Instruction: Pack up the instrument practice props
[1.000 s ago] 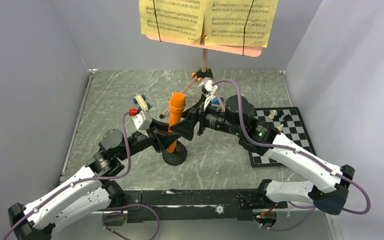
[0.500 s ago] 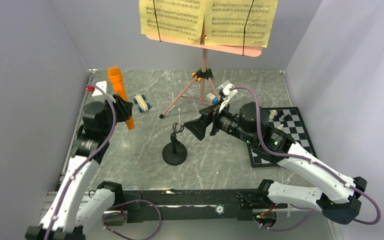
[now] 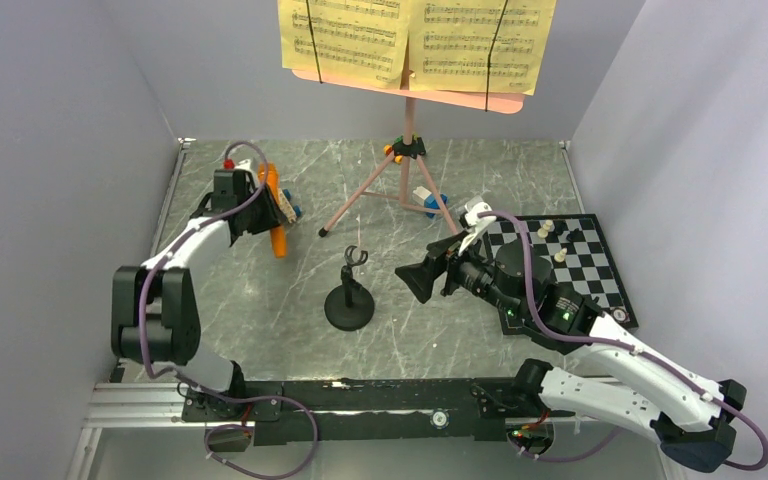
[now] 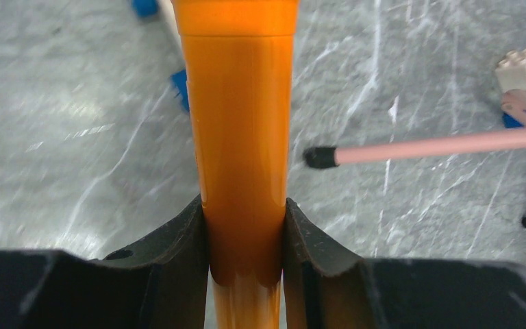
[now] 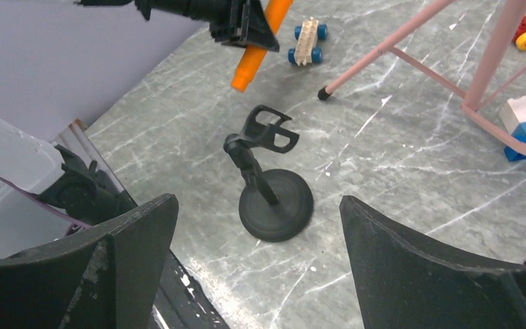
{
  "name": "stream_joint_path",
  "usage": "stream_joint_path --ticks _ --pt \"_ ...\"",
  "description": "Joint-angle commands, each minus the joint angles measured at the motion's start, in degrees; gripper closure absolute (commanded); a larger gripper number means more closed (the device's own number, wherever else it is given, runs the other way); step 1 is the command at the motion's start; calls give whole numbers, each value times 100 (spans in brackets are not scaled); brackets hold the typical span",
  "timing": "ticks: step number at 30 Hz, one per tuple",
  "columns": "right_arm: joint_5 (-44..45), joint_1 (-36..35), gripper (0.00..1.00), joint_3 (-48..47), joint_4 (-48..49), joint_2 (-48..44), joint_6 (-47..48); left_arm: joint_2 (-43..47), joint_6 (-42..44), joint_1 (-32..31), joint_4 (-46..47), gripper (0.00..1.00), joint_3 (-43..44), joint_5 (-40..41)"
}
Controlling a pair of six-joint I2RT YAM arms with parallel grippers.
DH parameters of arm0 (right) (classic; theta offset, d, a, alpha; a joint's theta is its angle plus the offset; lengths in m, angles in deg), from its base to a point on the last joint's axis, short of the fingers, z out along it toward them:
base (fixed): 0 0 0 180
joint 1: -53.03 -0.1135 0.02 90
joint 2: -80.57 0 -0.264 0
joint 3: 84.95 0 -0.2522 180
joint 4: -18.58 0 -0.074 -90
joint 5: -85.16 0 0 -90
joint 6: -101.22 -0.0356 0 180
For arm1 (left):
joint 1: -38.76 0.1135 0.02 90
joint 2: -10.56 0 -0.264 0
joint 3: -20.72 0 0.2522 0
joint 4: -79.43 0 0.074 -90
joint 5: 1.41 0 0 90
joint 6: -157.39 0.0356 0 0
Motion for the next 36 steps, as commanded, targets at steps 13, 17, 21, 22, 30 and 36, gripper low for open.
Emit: stream_joint_path --ticks 13,17,21,22,30,36 --pt "246 35 7 60 16 95 14 -2607 -134 -490 434 100 2070 -497" --pt "350 61 7 17 -20 171 46 -2939 -94 -484 109 100 2441 -289" --pt "381 95 7 -12 -40 244 40 -3125 -25 -394 -274 100 2801 29" --pt "396 101 8 -5 -35 250 47 -3151 -25 -345 -384 100 2853 108" --pt "433 193 7 40 8 312 93 -3423 112 -5 -1219 100 3230 552" --pt "441 209 7 27 -44 277 106 -3527 218 64 -1519 100 3523 936"
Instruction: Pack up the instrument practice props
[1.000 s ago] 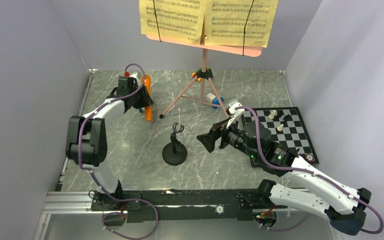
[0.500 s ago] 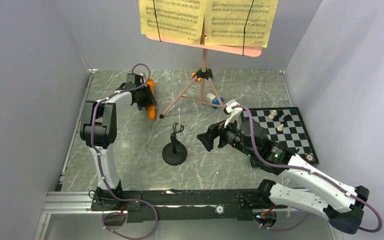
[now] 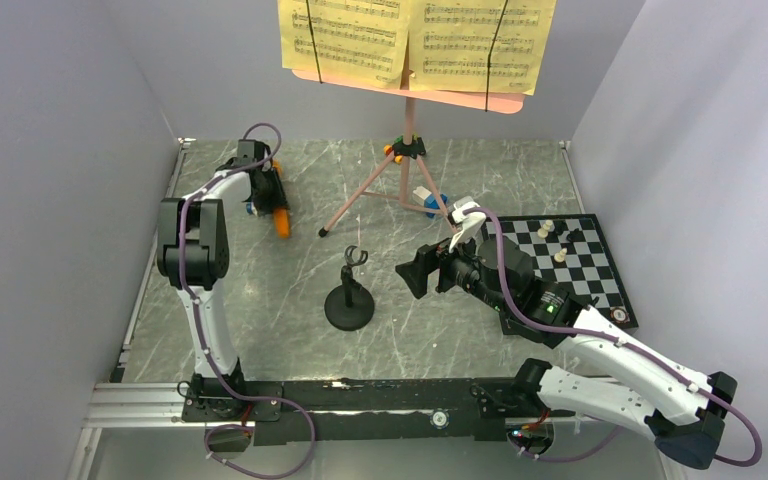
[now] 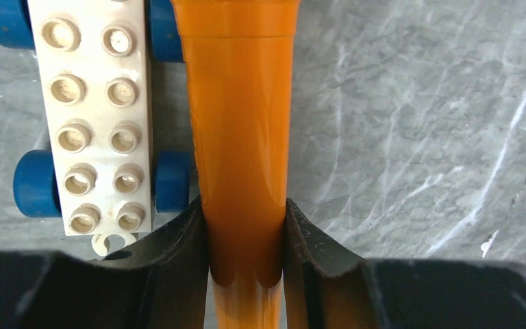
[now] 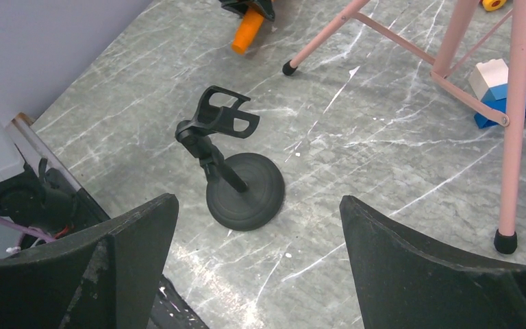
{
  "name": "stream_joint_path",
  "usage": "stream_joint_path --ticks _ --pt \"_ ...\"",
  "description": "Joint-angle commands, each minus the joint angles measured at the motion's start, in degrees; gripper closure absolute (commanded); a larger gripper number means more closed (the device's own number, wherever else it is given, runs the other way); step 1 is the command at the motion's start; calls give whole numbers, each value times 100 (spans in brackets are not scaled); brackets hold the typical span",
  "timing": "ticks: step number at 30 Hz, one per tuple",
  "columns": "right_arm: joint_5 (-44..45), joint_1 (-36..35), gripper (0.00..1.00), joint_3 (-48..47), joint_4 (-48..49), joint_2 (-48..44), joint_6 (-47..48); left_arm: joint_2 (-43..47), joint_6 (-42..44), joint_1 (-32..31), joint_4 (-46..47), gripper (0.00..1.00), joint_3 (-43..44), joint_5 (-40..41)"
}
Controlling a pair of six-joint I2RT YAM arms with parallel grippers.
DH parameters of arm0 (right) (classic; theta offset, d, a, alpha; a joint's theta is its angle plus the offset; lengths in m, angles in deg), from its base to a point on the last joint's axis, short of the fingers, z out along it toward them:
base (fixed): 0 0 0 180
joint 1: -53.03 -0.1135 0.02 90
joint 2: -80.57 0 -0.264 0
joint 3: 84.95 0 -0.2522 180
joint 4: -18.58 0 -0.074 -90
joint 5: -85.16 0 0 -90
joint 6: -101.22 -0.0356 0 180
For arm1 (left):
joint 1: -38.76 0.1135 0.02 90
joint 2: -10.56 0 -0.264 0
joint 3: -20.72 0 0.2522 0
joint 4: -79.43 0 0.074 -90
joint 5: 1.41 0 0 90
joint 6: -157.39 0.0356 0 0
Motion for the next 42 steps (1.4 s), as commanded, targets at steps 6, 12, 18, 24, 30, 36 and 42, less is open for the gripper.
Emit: stream_joint_path --ticks 6,12,18,24,30,36,42 --pt "182 30 7 -134 -5 -161 84 -320 115 455 -719 100 665 328" --pt "196 39 7 -94 13 -210 82 -712 116 613 -1241 100 1380 418" --pt "222 39 7 -113 -48 -212 114 -1256 147 767 -1912 100 2175 526" --pt "221 40 7 -108 -82 -248 99 -1543 99 927 -2172 81 2525 512" --pt "240 39 7 -165 -129 -205 90 -1635 115 929 -2268 59 2641 470" --pt "280 43 6 -212 -179 -194 101 -1750 176 929 -2394 53 2727 366" --pt "309 46 6 -221 -207 -194 102 -1778 221 929 -2424 49 2714 283"
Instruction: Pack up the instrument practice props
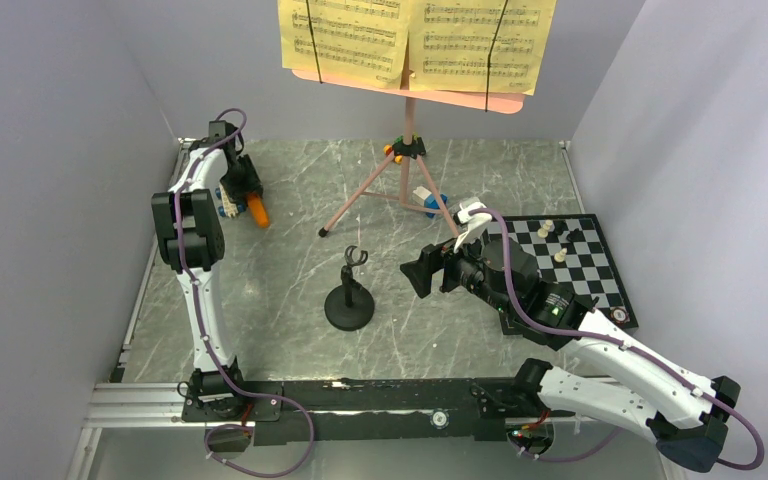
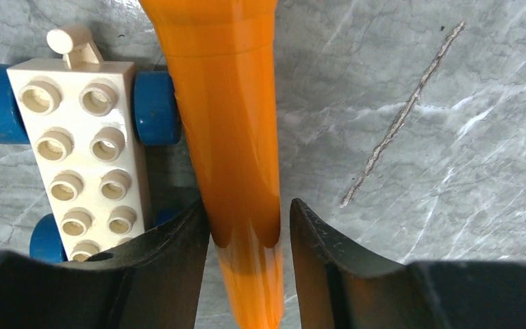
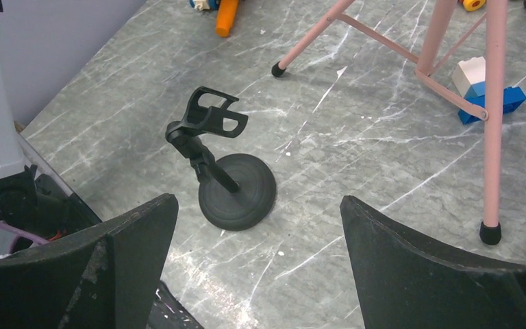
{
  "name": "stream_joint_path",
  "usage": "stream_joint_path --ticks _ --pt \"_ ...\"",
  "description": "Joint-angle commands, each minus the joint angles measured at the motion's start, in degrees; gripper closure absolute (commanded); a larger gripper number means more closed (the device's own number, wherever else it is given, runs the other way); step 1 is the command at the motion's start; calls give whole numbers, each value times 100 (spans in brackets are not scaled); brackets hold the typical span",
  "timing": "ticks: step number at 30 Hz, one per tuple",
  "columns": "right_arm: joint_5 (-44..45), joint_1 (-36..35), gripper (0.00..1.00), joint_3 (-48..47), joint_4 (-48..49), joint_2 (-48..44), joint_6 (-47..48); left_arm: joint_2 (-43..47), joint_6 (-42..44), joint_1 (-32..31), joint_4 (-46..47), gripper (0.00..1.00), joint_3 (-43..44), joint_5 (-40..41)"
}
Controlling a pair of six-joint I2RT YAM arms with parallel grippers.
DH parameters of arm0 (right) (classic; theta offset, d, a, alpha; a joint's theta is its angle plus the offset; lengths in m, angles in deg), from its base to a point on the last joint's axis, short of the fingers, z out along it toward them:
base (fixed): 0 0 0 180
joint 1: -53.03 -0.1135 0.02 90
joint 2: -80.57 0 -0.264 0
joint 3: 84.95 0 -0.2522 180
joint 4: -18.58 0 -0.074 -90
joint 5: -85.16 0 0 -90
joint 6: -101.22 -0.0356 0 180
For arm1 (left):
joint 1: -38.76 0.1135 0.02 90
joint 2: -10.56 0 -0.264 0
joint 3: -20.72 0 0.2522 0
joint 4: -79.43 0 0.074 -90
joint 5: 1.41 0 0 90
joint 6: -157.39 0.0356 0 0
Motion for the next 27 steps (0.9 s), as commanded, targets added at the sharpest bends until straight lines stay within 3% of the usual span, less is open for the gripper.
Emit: stream_joint_path --ticks 1,14,20,27 --pt "141 24 6 -218 -72 -50 97 -277 112 68 -315 48 -4 24" --pt "50 22 6 -347 -194 3 15 725 -12 67 225 30 -552 -189" --pt "5 24 6 -385 -257 -40 -83 1828 -335 12 692 24 -1218 -541" --pt "-3 19 6 -239 -303 -138 -236 3605 -760 -128 1712 21 -2802 -904"
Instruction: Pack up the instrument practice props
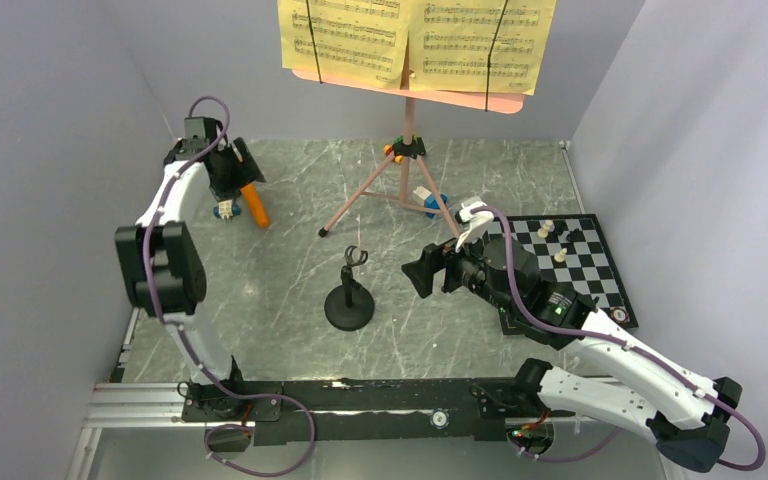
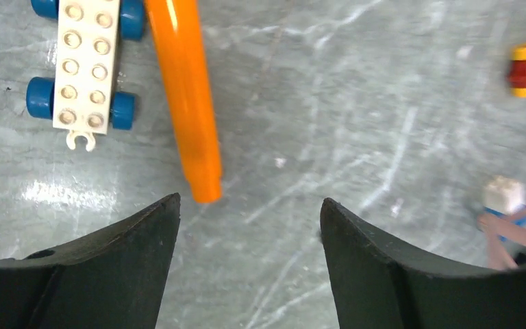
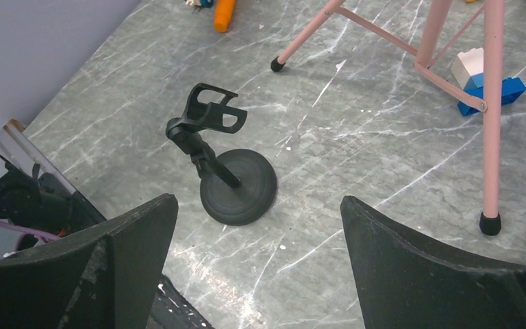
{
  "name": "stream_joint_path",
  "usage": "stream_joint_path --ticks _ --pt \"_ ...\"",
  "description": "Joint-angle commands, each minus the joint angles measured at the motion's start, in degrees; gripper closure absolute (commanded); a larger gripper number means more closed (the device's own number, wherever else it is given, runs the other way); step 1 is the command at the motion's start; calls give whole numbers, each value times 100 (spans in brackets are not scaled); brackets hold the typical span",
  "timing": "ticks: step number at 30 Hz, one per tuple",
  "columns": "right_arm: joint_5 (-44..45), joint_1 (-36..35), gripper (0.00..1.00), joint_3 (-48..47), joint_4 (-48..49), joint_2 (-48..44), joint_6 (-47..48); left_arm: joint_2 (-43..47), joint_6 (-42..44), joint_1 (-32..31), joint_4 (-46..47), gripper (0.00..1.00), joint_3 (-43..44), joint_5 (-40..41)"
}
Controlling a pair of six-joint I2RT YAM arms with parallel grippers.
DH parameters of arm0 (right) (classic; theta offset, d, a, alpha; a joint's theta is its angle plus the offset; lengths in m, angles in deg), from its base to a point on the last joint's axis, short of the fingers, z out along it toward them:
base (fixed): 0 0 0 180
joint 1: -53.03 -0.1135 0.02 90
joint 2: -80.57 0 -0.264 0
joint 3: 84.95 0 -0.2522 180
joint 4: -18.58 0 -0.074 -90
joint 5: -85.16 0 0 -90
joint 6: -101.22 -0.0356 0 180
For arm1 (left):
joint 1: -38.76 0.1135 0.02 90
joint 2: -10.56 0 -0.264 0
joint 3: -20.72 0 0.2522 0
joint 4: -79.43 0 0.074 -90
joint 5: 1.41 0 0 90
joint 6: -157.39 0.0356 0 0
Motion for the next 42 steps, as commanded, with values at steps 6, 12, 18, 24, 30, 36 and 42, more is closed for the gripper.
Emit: stream_joint_path --ticks 6,12,18,24,30,36,42 --pt "177 23 6 234 -30 -299 -130 4043 -681 -1155 3008 20 -3791 775" --pt "354 24 7 394 -157 -450 -242 6502 -937 -1699 4312 1 -6507 948" --pt "569 24 7 599 -139 -414 -185 7903 -536 -2140 3610 1 -7285 475" --pt "472 24 7 706 128 -232 -258 9495 -611 -2897 3410 17 -8450 816" --pt "426 24 7 764 193 -56 -213 10438 77 -3896 4507 24 -9213 778" --pt "484 24 7 708 54 -60 -140 9065 600 -4778 5363 21 -9126 917" --pt "531 33 7 687 -86 -195 -111 7535 1327 -5763 6237 19 -8750 1884"
